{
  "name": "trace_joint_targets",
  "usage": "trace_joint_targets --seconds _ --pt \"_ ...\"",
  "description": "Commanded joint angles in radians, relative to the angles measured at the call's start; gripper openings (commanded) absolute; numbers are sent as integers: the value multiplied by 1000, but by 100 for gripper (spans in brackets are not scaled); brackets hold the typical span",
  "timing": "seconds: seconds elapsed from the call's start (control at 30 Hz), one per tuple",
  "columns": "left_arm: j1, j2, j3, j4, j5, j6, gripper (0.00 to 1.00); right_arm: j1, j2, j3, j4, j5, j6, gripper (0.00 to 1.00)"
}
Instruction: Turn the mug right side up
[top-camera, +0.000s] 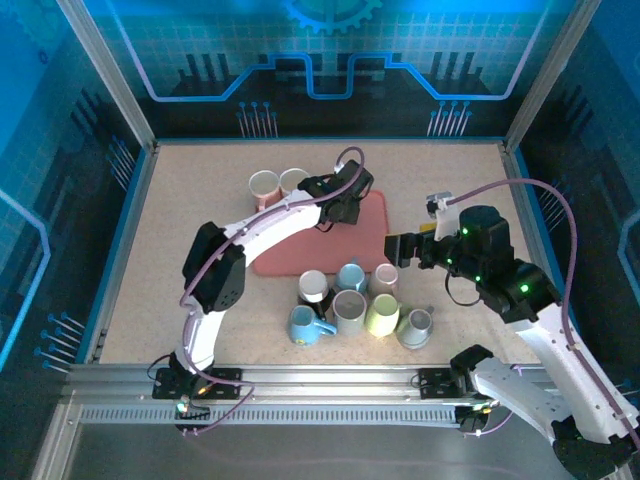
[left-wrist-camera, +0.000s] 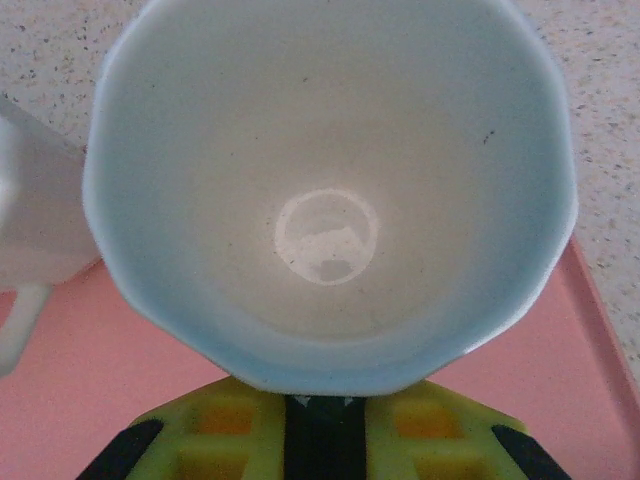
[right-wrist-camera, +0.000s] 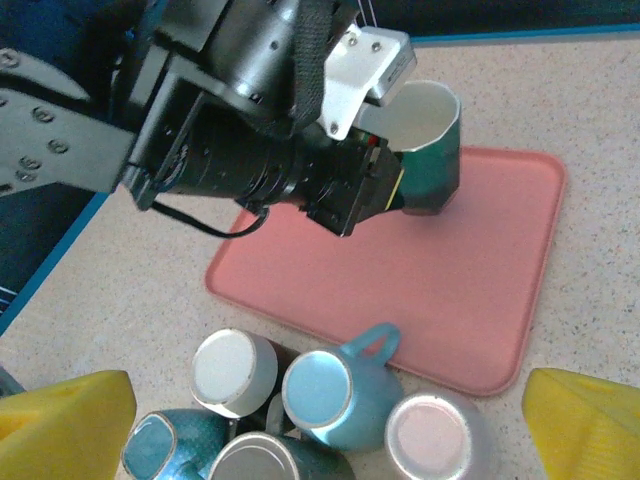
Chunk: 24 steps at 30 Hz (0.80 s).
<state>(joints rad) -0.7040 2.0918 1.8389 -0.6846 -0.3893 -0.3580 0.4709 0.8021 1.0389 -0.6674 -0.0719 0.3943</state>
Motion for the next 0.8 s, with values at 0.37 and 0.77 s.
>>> trace_joint_targets --seconds 0.37,0.77 --pt "78 93 70 45 -73 -87 0 11 -39 -30 -70 -12 -21 100" --pt "104 144 89 48 -120 -78 7 18 -41 -32 -86 -9 -23 100"
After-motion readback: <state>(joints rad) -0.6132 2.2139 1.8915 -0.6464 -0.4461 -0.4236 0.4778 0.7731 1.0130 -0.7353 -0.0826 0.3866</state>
